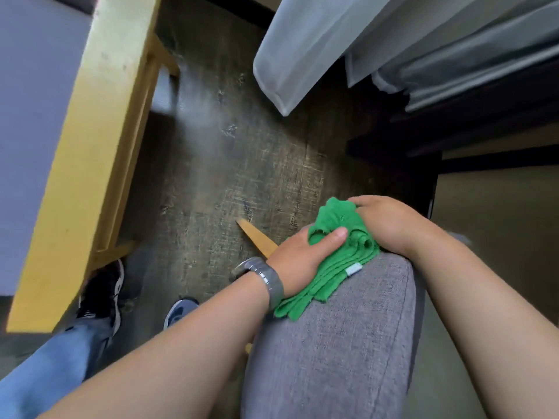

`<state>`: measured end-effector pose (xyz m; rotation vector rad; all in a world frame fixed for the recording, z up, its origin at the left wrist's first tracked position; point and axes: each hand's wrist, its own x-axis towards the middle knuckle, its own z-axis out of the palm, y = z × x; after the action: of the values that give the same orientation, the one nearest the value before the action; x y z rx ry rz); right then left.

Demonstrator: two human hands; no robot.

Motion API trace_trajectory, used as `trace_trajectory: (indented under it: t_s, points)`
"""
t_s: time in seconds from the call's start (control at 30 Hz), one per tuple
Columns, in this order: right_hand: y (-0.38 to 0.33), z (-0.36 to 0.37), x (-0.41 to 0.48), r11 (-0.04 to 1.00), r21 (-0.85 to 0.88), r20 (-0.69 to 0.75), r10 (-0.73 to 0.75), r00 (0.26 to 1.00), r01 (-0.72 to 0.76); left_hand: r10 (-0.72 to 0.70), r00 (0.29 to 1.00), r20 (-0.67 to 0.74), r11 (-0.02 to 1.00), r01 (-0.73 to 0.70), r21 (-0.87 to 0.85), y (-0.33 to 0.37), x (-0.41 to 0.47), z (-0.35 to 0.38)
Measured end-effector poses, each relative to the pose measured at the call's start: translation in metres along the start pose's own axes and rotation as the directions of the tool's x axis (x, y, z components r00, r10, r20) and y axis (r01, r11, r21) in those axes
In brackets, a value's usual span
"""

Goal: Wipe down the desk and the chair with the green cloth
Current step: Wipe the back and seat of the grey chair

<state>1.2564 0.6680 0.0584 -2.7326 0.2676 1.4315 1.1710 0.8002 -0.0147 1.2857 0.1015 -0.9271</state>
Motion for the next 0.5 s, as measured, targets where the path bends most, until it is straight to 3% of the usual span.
trace_trajectory:
  t_s: [0.13, 0.23, 0.4, 0.5]
  points:
    - [0.007, 0.003, 0.009, 1.0, 0.027, -0.061, 0.015, 0.998, -0.014, -0.069, 0.997, 0.033, 0.991, 0.064, 0.117, -0.017, 0.068, -0.006]
    - [0.003, 0.003, 0.01, 0.995, -0.049, -0.085, 0.087, 0.993, -0.091, -0.057, 0.997, 0.058, 0.982, 0.045, 0.184, -0.022, 0.091, -0.005]
    - [0.0, 0.002, 0.005, 0.987, -0.074, -0.157, 0.131, 0.979, -0.144, 0.041, 0.997, 0.07, 0.986, -0.052, 0.157, -0.018, 0.046, -0.01]
    - [0.001, 0.0, 0.0, 0.995, -0.077, -0.159, 0.056, 0.986, -0.069, 0.087, 0.994, 0.072, 0.993, -0.093, 0.08, -0.012, -0.001, -0.009]
